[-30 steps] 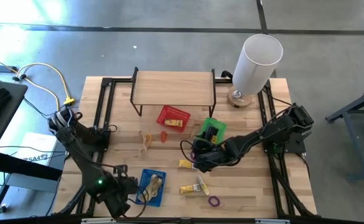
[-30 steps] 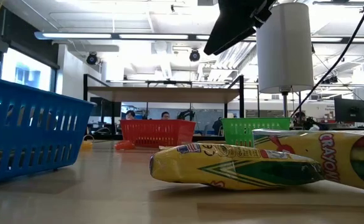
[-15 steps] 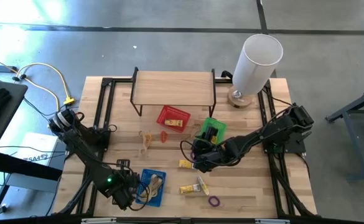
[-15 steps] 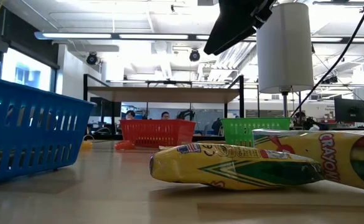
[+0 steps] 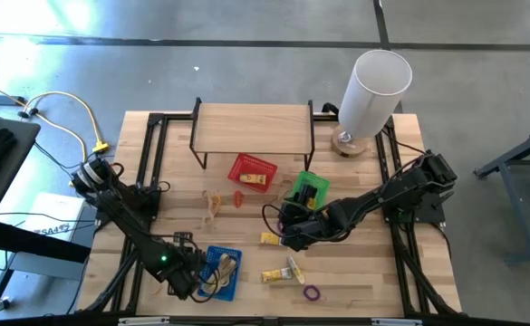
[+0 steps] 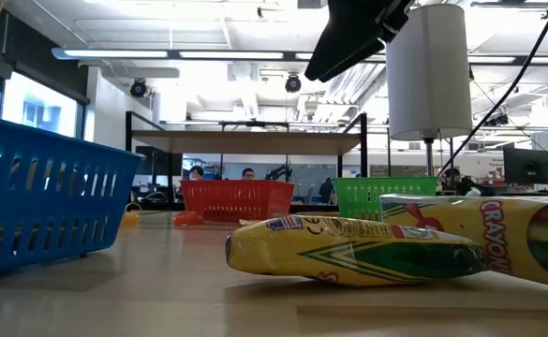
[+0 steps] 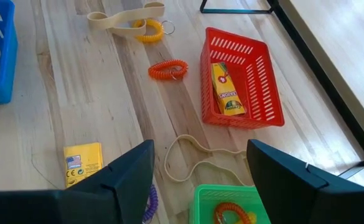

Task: Pick & Place Office Desk Supplies
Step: Put the violet spring keychain into the green bin

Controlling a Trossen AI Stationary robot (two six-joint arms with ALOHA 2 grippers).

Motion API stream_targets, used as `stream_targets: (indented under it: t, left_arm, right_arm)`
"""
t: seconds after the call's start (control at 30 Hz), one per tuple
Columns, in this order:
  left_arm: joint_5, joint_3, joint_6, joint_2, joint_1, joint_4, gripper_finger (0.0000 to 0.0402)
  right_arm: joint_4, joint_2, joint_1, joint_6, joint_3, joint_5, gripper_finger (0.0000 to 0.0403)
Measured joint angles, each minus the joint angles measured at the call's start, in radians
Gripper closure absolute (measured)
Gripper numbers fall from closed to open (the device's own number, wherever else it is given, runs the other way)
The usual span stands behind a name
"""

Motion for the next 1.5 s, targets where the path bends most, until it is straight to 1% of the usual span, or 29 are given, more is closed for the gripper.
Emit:
stream_targets:
  t: [0.2,0.5,0.73,0.9,1.1,1.27,1.5]
  left_arm:
    - [0.001,-0.001,0.029,0.0,0.011,0.027,0.0277]
    - [0.023,-0.001,0.013,0.0,0.041,0.035,0.0277]
    - [0.022,-0.025,0.005,0.003,0.038,0.082,0.0277]
    - [0.021,-0.054,-0.024,0.003,0.037,0.103,0.0277]
    - [0.024,-0.085,-0.046,0.003,0.036,0.175,0.0277]
    - [0.05,-0.111,-0.101,0.003,0.033,0.201,0.0277]
    - [0.036,-0.125,-0.152,0.002,0.018,0.208,0.0277]
  right_arm:
    - [0.0,0.0,0.0,0.0,0.0,0.0,0.0158]
    - [0.0,0.0,0.0,0.004,0.0,0.0,0.0158]
    - [0.0,0.0,0.0,0.004,0.0,-0.037,0.0158]
    - [0.001,0.0,0.0,0.004,0.0,-0.04,0.0158]
    - [0.001,0.0,0.0,0.004,0.0,-0.04,0.0158]
    - [0.003,0.0,0.0,0.004,0.0,-0.04,0.0158]
    - [0.044,0.0,0.0,-0.002,0.0,-0.046,0.0158]
